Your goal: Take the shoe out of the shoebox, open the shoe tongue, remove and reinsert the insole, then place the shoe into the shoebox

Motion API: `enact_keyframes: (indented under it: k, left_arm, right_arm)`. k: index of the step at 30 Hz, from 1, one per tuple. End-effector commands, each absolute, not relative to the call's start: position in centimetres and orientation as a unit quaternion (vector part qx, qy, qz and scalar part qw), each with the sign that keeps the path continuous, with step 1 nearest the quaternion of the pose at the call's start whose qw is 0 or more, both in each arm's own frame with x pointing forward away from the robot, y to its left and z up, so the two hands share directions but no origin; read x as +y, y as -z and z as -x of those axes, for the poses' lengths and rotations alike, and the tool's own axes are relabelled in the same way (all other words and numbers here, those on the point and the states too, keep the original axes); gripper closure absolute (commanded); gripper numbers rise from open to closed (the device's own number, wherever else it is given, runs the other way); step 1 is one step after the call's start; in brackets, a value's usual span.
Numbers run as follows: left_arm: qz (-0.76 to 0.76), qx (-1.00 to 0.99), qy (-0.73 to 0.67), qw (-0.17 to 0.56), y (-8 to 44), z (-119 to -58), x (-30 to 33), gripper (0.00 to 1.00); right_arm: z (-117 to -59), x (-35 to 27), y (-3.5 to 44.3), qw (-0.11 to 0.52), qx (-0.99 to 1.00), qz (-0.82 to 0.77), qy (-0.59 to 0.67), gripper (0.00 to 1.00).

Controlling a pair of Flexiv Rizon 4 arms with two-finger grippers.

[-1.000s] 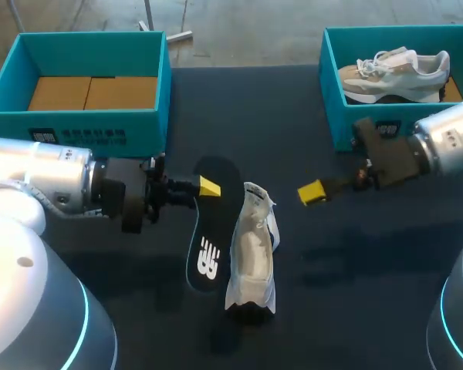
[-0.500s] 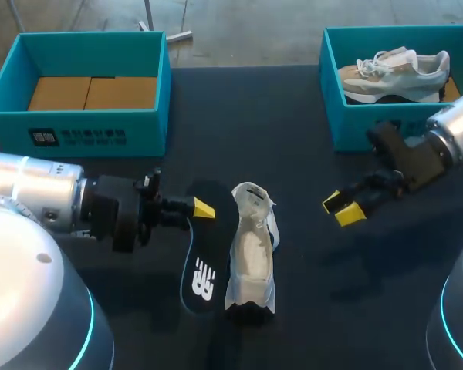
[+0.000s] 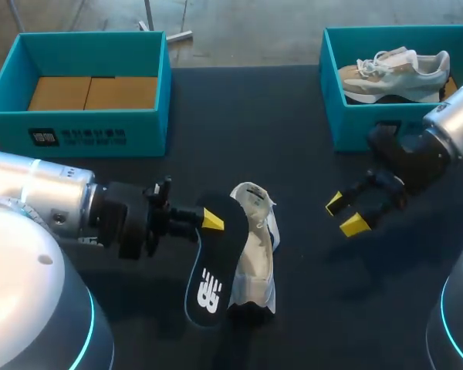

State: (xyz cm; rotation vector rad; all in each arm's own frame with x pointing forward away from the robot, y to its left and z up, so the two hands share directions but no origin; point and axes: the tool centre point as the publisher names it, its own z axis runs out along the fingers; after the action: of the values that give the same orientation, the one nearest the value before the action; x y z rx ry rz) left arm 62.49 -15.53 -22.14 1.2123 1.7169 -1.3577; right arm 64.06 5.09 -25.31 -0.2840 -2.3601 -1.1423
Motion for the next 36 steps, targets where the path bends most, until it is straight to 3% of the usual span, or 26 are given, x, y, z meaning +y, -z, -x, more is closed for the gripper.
enact_keyframes:
  k: [1, 19, 36]
  left_arm:
    - [-0.453, 0.656, 0.523, 0.302, 22.5, -62.4, -16.2, 1.0]
    - [-0.392, 0.684, 0.567, 0.241, 23.7, -59.9, -17.3, 1.0]
    - [-0.386, 0.689, 0.568, 0.234, 23.7, -59.8, -17.3, 1.0]
  right_arm:
    - [-62.4, 3.8, 24.8, 0.196, -0.887, 0.098, 0.406, 0.0]
    - [-61.6, 3.5, 27.0, 0.131, -0.935, 0.109, 0.311, 0.0]
    - [-61.4, 3.8, 27.2, 0.138, -0.938, 0.13, 0.289, 0.0]
